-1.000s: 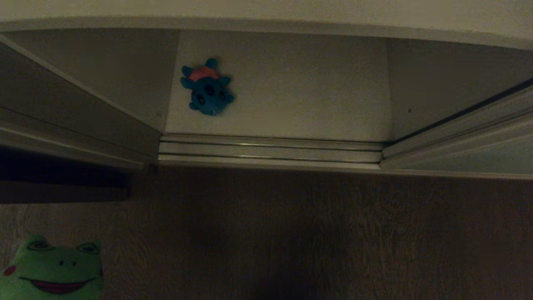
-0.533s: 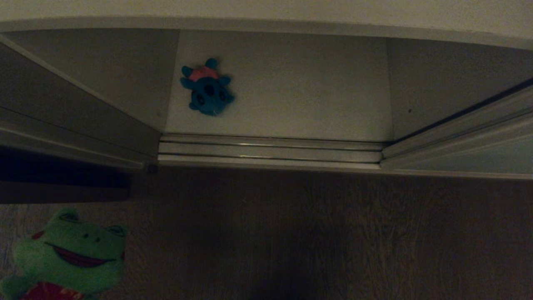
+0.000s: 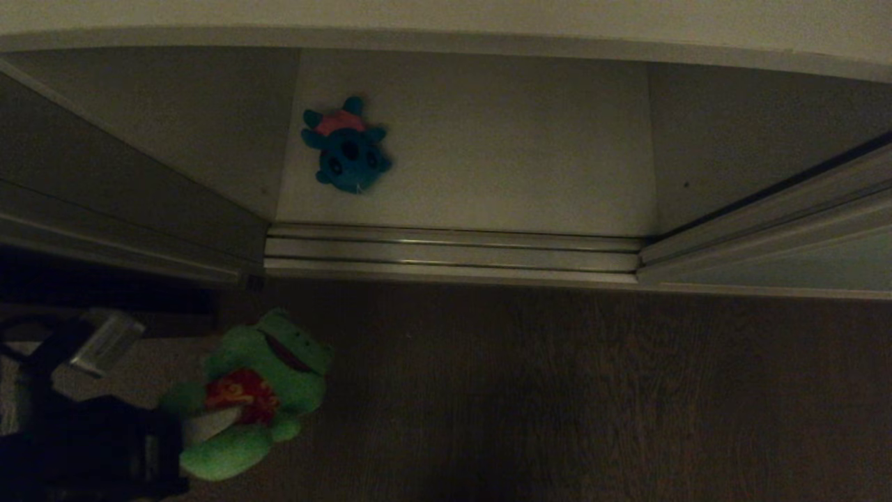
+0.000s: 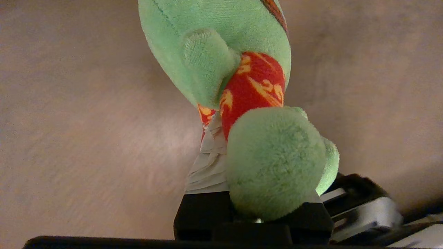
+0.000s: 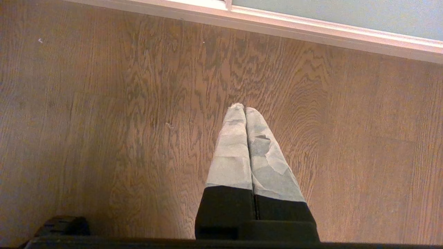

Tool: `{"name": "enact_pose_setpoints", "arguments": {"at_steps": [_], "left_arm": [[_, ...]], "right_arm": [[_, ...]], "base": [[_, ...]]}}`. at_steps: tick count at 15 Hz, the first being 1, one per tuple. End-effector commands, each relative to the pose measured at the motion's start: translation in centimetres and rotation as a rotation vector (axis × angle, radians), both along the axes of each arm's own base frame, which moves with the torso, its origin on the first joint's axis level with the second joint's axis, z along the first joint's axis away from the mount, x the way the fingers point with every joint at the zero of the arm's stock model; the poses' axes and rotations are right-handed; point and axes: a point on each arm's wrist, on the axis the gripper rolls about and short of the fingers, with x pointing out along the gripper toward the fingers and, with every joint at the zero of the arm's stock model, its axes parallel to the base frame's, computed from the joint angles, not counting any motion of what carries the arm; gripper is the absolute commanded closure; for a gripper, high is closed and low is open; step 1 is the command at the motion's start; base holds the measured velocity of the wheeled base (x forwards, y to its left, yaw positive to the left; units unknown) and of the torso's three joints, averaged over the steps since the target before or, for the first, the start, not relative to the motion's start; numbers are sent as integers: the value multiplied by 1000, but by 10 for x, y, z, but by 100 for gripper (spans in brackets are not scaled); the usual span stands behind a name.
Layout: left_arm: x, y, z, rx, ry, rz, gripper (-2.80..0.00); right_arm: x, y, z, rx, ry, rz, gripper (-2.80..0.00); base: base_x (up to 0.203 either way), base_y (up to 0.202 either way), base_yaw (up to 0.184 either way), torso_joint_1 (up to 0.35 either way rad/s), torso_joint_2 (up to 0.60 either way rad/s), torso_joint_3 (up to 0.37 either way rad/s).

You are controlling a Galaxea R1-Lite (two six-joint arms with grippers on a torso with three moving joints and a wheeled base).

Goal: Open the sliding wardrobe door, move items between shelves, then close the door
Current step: Place the green doll on the lower shelf

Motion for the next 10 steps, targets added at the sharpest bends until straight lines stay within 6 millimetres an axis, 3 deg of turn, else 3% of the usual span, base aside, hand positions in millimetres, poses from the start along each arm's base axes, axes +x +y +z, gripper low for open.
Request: {"name": "enact_pose_setpoints", "arguments": {"at_steps": [1,6,10], "left_arm": [[52,-18,-13,6,122,-68,0],[131,-65,7,-104,64,-136,0],[161,-86,44,-180,-106,-148,0]], "right_arm": [[0,0,0,-1,-1,0,0],[0,0,0,-1,-1,0,0],[0,0,0,-1,-1,0,0]], "base": [[0,0,0,0,0,0],[0,0,0,0,0,0],[0,0,0,0,0,0]]}}
